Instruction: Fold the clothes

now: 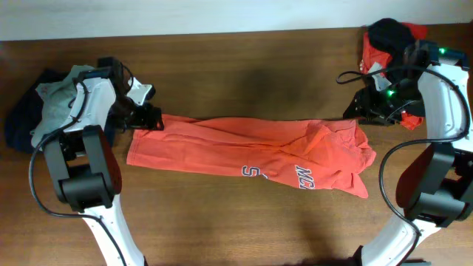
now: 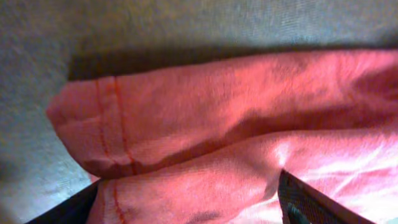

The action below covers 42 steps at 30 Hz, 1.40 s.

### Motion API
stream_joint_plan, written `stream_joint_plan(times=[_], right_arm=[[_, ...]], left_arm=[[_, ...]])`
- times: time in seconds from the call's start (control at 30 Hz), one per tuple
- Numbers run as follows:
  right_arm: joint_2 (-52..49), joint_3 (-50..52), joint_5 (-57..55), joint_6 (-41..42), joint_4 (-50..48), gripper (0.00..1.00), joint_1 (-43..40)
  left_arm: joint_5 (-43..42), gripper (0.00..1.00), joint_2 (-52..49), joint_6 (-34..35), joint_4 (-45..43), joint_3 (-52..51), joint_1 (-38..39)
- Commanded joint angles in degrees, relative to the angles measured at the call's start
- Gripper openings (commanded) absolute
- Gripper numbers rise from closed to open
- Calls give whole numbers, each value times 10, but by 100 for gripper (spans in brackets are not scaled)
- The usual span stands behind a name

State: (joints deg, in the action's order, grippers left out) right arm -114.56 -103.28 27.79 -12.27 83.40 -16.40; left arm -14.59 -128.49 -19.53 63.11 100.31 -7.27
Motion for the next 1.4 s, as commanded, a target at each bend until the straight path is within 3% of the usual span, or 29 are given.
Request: stream_joint_plan(times=[0.0, 0.43, 0.57, 0.87, 1.37], right_arm=[[15, -9, 9, -8, 2, 55, 3], [15, -9, 1, -8, 2, 59, 3], [15, -9, 1, -8, 2, 59, 3], [15, -9, 1, -8, -8, 63, 3], [15, -9, 1, -8, -6, 64, 3]], left_arm=[[-6, 81, -27, -10, 13, 5, -5], [1, 81, -31, -59, 54, -16, -12], [53, 81, -31, -59, 47, -47, -24], [56, 81, -31, -14, 41, -85, -55], [27, 63, -31, 84, -141, -161, 7]])
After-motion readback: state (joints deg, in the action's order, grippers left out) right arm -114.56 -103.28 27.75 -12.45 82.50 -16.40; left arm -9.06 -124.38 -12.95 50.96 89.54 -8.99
